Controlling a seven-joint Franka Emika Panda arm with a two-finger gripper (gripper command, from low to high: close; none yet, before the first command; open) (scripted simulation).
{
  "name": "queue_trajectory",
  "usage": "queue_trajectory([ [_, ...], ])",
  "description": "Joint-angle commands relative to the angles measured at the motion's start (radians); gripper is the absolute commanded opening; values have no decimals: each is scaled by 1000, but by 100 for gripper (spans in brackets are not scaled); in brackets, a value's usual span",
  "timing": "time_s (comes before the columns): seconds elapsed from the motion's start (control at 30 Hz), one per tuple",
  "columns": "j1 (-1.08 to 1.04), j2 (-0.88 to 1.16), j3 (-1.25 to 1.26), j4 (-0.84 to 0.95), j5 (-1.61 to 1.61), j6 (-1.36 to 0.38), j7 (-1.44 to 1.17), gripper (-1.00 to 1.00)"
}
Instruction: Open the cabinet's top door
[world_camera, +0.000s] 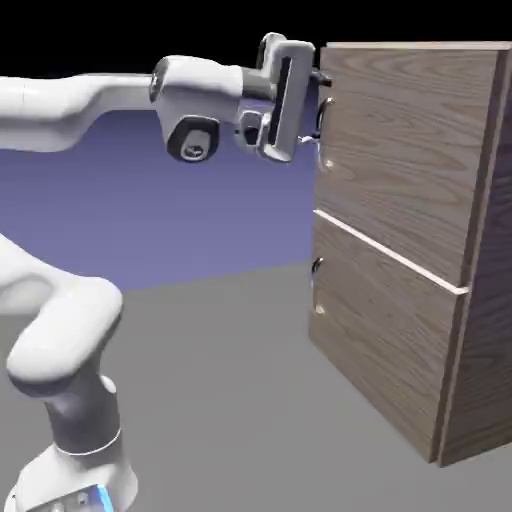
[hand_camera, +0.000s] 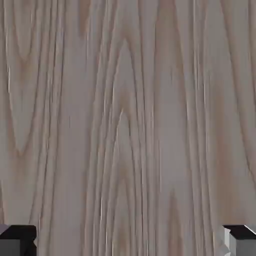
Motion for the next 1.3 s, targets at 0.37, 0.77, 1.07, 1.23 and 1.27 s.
queue_trajectory([
  [0.37, -252, -148, 314, 166, 518, 18, 522, 0],
  [0.77, -476, -281, 595, 315, 981, 34, 988, 0],
  [1.07, -602, -359, 589, 365, 1044, -100, 995, -100],
  [1.23, -500, -507, 483, 184, 1100, -307, 995, -100],
  [1.27, -481, -536, 464, 148, 1108, -349, 995, -100],
])
